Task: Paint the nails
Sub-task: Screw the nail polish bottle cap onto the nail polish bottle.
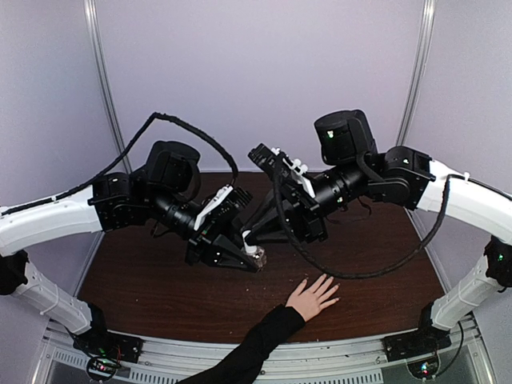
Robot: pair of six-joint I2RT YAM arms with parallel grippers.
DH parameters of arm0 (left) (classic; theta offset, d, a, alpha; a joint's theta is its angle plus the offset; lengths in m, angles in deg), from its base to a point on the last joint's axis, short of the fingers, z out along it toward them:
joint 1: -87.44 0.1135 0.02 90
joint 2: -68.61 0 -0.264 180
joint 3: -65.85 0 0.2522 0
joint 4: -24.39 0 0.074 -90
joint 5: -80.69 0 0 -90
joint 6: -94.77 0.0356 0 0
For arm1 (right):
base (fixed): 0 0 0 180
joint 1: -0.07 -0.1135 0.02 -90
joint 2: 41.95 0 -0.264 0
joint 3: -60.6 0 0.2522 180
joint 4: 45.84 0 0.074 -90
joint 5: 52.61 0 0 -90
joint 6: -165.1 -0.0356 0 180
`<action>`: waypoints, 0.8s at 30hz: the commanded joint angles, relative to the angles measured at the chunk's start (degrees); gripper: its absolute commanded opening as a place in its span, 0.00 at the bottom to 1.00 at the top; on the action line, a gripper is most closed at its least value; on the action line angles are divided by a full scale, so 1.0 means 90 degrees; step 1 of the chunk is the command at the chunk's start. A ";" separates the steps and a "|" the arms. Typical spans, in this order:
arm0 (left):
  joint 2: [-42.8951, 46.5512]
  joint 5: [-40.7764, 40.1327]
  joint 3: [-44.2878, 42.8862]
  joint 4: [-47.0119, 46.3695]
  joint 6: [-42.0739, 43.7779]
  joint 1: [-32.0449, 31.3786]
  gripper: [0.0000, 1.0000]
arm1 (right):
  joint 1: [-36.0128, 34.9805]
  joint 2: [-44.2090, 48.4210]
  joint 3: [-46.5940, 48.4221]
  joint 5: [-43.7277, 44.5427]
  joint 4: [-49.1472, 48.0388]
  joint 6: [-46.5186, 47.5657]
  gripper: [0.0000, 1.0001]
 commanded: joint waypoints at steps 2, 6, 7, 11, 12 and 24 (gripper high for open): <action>0.0338 -0.1280 0.0060 -0.1134 -0.0487 0.0278 0.00 | -0.0057 0.0188 0.0082 0.0472 0.0529 0.0028 0.09; 0.0377 -0.1991 0.0112 -0.1350 -0.0678 0.0335 0.00 | -0.0055 0.0208 0.0046 0.0862 0.0590 0.0060 0.05; 0.0386 -0.2115 0.0110 -0.1373 -0.0690 0.0338 0.00 | -0.0055 0.0222 0.0044 0.0963 0.0598 0.0073 0.04; 0.0419 -0.2769 0.0129 -0.1507 -0.0800 0.0344 0.00 | -0.0057 0.0245 0.0017 0.1375 0.0606 0.0070 0.02; 0.0425 -0.2935 0.0138 -0.1554 -0.0838 0.0344 0.00 | -0.0057 0.0249 0.0018 0.1499 0.0600 0.0058 0.01; 0.0187 -0.4785 0.0179 -0.2219 -0.1573 0.0342 0.00 | -0.0057 0.0403 -0.0306 0.3957 -0.0002 -0.0348 0.00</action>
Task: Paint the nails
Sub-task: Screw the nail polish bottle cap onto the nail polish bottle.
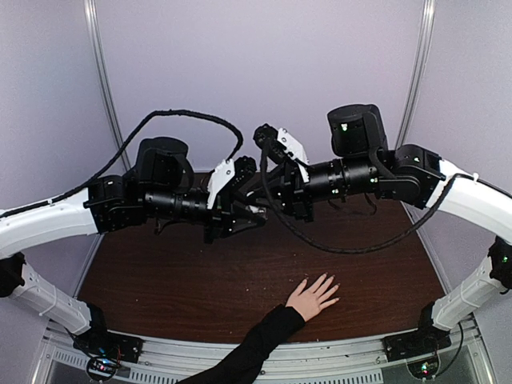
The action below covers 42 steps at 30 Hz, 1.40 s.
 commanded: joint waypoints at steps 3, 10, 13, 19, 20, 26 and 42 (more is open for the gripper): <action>-0.0155 -0.1727 -0.0098 -0.1426 -0.0637 0.0254 0.00 | -0.0127 0.0181 -0.0409 0.1360 -0.0011 -0.0559 0.00; -0.0542 -0.2511 -0.0237 -0.1808 -0.1072 0.0250 0.00 | -0.0127 0.0232 -0.0774 0.2252 -0.0509 -0.0769 0.00; -0.0690 -0.2753 -0.0261 -0.1922 -0.1220 0.0249 0.00 | -0.0127 0.0250 -0.0912 0.2580 -0.0682 -0.0806 0.00; -0.0893 -0.2944 -0.0305 -0.1988 -0.1402 0.0252 0.00 | -0.0127 0.0319 -0.1139 0.2893 -0.0892 -0.0863 0.04; -0.0896 -0.2889 -0.0295 -0.1988 -0.1406 0.0257 0.00 | -0.0127 0.0343 -0.1164 0.2884 -0.0905 -0.0860 0.06; -0.0574 -0.1895 -0.0141 -0.1726 -0.1184 0.0357 0.00 | 0.0056 0.0751 -0.1308 0.2284 -0.0944 -0.0847 0.34; 0.0006 0.2744 0.0095 -0.0658 0.0107 0.0411 0.00 | 0.0449 0.1010 -0.0921 -0.1382 -0.0487 -0.0583 0.48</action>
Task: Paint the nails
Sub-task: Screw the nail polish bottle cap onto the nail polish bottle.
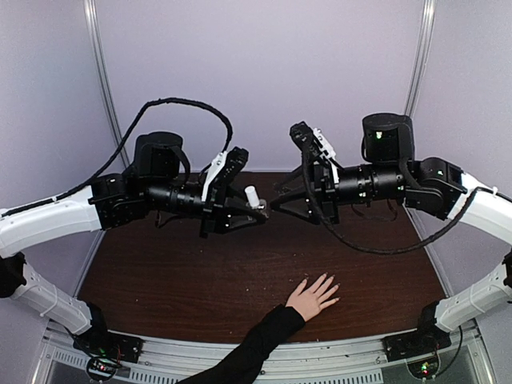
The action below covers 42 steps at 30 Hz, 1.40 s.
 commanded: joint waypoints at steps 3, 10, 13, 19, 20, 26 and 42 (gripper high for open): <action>0.0064 0.1743 -0.0074 0.0312 0.0562 -0.0022 0.00 | 0.0016 -0.0219 0.0449 -0.1854 0.0228 0.0041 0.48; -0.0134 0.2081 -0.0246 0.0458 0.0643 -0.0022 0.00 | 0.0007 -0.0447 0.0484 -0.2671 -0.0164 -0.0285 0.45; -0.0237 0.2238 -0.0347 0.0471 0.0665 -0.0068 0.00 | 0.0007 -0.0578 0.0548 -0.2828 -0.0141 -0.0293 0.45; -0.0466 0.2370 -0.0614 0.0685 0.0835 -0.0198 0.00 | 0.0007 -0.0687 0.0552 -0.2837 -0.0181 -0.0297 0.45; -0.0491 0.2380 -0.0638 0.0704 0.0849 -0.0213 0.00 | 0.0008 -0.0679 0.0517 -0.2820 -0.0215 -0.0297 0.45; -0.0532 0.2418 -0.0720 0.0754 0.0887 -0.0237 0.00 | 0.0007 -0.0688 0.0459 -0.2986 -0.0245 -0.0297 0.44; -0.0467 0.2290 -0.0776 0.0871 0.0923 -0.0241 0.00 | 0.0007 -0.0912 0.0563 -0.3365 -0.0224 -0.0525 0.34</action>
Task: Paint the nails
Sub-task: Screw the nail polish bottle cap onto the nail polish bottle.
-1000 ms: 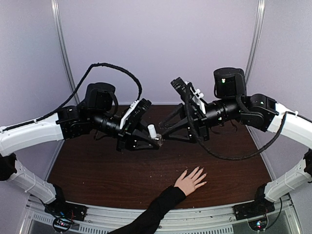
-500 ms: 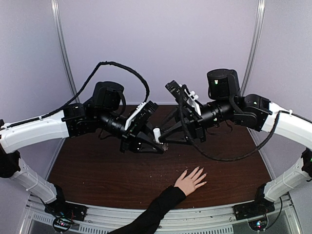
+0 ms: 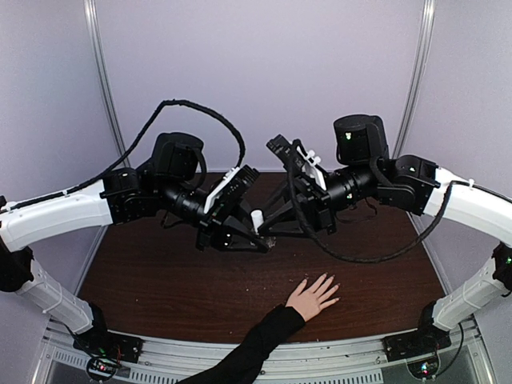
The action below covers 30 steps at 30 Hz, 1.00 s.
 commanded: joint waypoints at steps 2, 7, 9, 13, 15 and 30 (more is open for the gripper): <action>0.0098 -0.0005 -0.0187 -0.0103 0.0132 -0.0013 0.00 | 0.0009 -0.0038 0.0177 -0.0193 -0.0066 -0.0059 0.28; 0.0231 -0.0616 -0.0072 -0.0225 0.0071 0.0005 0.00 | 0.0009 -0.0011 0.0193 -0.0055 0.0069 0.0027 0.14; 0.0332 -0.0994 0.0036 -0.0417 -0.0061 0.0058 0.00 | 0.0009 0.0021 0.0187 0.0120 0.0161 0.0088 0.12; 0.0513 -0.1481 0.0200 -0.0779 -0.0413 0.0179 0.00 | 0.0014 0.0104 0.0151 0.0588 0.0332 0.0339 0.07; 0.0573 -0.1747 0.0219 -0.0857 -0.0515 0.0192 0.00 | 0.0009 0.0111 0.0148 0.0797 0.0405 0.0381 0.06; 0.0554 -0.4655 0.0040 -0.0918 -0.1088 0.0187 0.00 | 0.0009 0.0160 0.0016 0.3218 0.0542 0.0383 0.00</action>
